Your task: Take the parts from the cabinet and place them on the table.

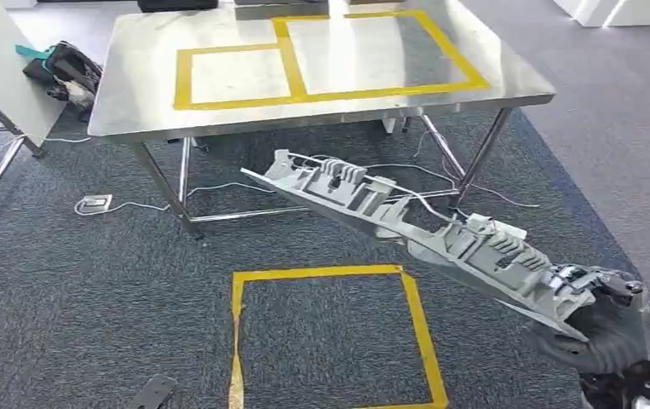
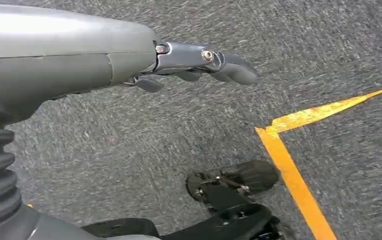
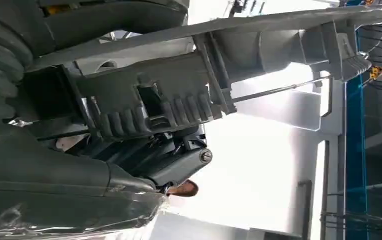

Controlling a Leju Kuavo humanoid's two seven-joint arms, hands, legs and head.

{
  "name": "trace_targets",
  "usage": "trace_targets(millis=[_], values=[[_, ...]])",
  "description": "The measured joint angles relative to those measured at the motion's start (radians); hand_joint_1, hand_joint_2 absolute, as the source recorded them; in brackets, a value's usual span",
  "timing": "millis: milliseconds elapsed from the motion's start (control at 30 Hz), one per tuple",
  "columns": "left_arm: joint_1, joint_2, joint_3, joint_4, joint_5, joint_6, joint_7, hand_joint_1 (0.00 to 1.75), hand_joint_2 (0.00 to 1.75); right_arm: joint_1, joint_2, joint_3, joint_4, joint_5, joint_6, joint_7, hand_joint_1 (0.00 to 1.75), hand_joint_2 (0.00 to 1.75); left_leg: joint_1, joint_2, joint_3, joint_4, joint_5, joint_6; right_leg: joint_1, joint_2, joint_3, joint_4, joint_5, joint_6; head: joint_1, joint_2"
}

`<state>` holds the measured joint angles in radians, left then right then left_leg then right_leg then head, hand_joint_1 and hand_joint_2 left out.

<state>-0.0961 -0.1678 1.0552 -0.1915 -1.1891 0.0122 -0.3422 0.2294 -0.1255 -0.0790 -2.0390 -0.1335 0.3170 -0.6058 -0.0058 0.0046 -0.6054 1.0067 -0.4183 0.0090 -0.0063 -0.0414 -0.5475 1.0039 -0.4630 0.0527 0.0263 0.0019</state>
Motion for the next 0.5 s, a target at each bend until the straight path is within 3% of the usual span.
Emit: trace_targets(millis=[67, 133, 167, 200, 233, 267, 300, 333, 367, 400, 467, 500], values=[[0.002, 0.002, 0.000, 0.000, 0.000, 0.000, 0.002, 0.00, 1.75, -0.001, 0.000, 0.000, 0.000, 0.000, 0.000, 0.000, 1.75, 1.75, -0.004, 0.000, -0.001, -0.001, -0.001, 0.006, -0.004, -0.001, 0.000, -0.004, 0.001, 0.005, 0.000, 0.000], [0.003, 0.004, 0.000, 0.000, 0.002, 0.000, 0.002, 0.00, 1.75, 0.000, 0.000, 0.000, 0.001, 0.000, 0.002, -0.001, 1.75, 1.75, -0.001, -0.003, 0.001, -0.018, -0.018, 0.020, -0.005, 0.000, 0.003, 0.016, 0.021, 0.022, 0.001, 0.000], [0.003, 0.005, 0.000, 0.000, 0.002, 0.001, 0.002, 0.00, 1.75, -0.001, 0.000, 0.000, 0.001, 0.000, 0.003, -0.002, 1.75, 1.75, 0.002, -0.009, 0.019, -0.020, -0.016, 0.024, -0.005, -0.001, 0.003, 0.017, 0.014, 0.026, 0.000, 0.000], [0.006, 0.004, 0.000, 0.000, 0.003, 0.002, 0.003, 0.00, 1.75, -0.002, 0.000, 0.000, 0.001, 0.002, 0.005, -0.001, 1.75, 1.75, 0.005, -0.010, 0.026, -0.024, -0.017, 0.031, -0.006, 0.011, -0.008, 0.034, -0.005, 0.025, 0.003, 0.000], [0.005, 0.005, 0.000, 0.000, 0.003, 0.004, 0.004, 0.00, 1.75, -0.002, 0.000, -0.001, 0.001, 0.002, 0.005, -0.003, 1.75, 1.75, 0.006, -0.011, 0.032, -0.024, -0.020, 0.036, -0.007, 0.026, -0.033, 0.086, -0.039, 0.019, 0.007, 0.000], [0.004, 0.004, 0.000, 0.000, 0.003, 0.005, 0.004, 0.00, 1.75, -0.002, 0.000, -0.001, 0.001, 0.001, 0.006, -0.006, 1.75, 1.75, 0.006, -0.012, 0.035, -0.024, -0.022, 0.037, -0.007, 0.036, -0.079, 0.167, -0.075, 0.018, 0.011, 0.000], [0.005, 0.004, 0.000, 0.000, 0.003, 0.005, 0.004, 0.00, 1.75, -0.001, 0.000, -0.001, 0.001, 0.002, 0.006, -0.006, 1.75, 1.75, 0.006, -0.015, 0.037, -0.023, -0.025, 0.036, -0.007, 0.040, -0.129, 0.251, -0.106, 0.024, 0.011, 0.000], [0.006, 0.004, 0.000, 0.000, 0.003, 0.005, 0.004, 0.00, 1.75, 0.001, 0.000, -0.001, 0.001, 0.003, 0.005, -0.006, 1.75, 1.75, 0.006, -0.017, 0.041, -0.023, -0.029, 0.034, -0.007, 0.040, -0.169, 0.308, -0.119, 0.031, 0.012, 0.000], [0.008, 0.004, 0.000, 0.000, 0.003, 0.005, 0.004, 0.00, 1.75, 0.003, 0.000, -0.001, 0.002, 0.006, 0.005, -0.006, 1.75, 1.75, 0.007, -0.019, 0.046, -0.023, -0.033, 0.031, -0.009, 0.040, -0.189, 0.322, -0.112, 0.032, 0.013, 0.000], [0.010, 0.004, 0.000, 0.000, 0.003, 0.005, 0.004, 0.00, 1.75, 0.004, 0.000, -0.001, 0.002, 0.009, 0.005, -0.006, 1.75, 1.75, 0.009, -0.022, 0.055, -0.022, -0.039, 0.025, -0.012, 0.040, -0.183, 0.292, -0.083, 0.030, 0.013, 0.000], [0.011, 0.004, 0.000, 0.000, 0.003, 0.006, 0.004, 0.00, 1.75, 0.003, 0.000, -0.001, 0.002, 0.012, 0.005, -0.007, 1.75, 1.75, 0.018, -0.026, 0.080, -0.020, -0.055, 0.008, -0.023, 0.040, -0.116, 0.125, 0.016, 0.041, 0.013, 0.000], [0.011, 0.007, 0.000, 0.000, 0.003, 0.006, 0.004, 0.00, 1.75, 0.004, 0.000, -0.001, 0.003, 0.013, 0.005, -0.007, 1.75, 1.75, 0.015, -0.027, 0.087, -0.018, -0.067, -0.004, -0.034, 0.041, -0.082, 0.036, 0.066, 0.054, 0.017, 0.000]])
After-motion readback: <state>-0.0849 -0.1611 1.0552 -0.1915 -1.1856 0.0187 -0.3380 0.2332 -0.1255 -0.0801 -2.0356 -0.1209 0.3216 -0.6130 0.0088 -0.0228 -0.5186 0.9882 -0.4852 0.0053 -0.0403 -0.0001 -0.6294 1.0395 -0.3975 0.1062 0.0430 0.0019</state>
